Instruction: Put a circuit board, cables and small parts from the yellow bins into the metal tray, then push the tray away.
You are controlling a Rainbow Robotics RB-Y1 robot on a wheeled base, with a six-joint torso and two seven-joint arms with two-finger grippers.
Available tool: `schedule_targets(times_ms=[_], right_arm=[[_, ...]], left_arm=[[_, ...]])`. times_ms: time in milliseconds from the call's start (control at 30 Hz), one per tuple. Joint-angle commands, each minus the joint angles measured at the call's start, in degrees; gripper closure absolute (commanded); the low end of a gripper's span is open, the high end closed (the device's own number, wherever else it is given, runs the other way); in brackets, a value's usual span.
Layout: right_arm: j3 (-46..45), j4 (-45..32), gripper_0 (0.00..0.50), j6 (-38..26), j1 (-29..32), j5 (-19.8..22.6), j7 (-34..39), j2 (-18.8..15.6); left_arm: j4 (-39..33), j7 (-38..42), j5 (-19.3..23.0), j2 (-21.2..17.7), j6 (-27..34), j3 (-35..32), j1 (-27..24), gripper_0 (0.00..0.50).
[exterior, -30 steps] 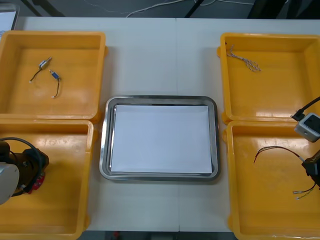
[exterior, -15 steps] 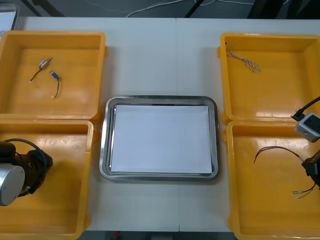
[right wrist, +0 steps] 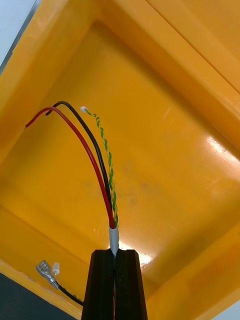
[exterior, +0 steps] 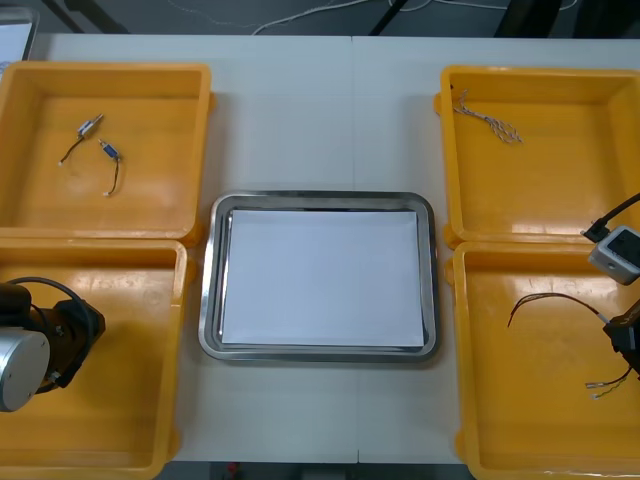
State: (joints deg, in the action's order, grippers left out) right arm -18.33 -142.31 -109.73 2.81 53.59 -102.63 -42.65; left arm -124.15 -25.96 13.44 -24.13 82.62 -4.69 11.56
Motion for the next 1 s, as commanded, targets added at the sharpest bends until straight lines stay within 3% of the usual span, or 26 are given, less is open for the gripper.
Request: schedule_targets(times_ms=[33,200,733,833,1000], right_arm=[[-1.71,-1.56,0.5,-0.27,-0.96,0.55,2.79,0.64],[-1.71,-1.56,0.5,-0.27,-0.96,0.55,2.79,0.64],[-1.71,-1.56,0.5,-0.27,-0.96,0.55,2.79,0.64],[-1.71,-1.56,0.5,-0.27,-0.96,0.55,2.79,0.64],[-1.71,-1.56,0.5,-0.27,-0.96,0.55,2.79,0.64]], left_arm=[[-3.46,-0.76,-0.43,-0.21,2.64,0.47,1.89,0.5],[-9.09,-1.37,1.24,-1.71,9.32,-0.76,1.89,0.5],[-21.48,-4.89,6.07,-6.54,22.68,-3.58,-0.13,0.5],[-24.29,-8.32,7.3,-7.51,26.37,-3.49,-1.19,0.5],[-25.85,-10.25,10.73,-8.3,27.38,-3.4,-3.38,0.5]])
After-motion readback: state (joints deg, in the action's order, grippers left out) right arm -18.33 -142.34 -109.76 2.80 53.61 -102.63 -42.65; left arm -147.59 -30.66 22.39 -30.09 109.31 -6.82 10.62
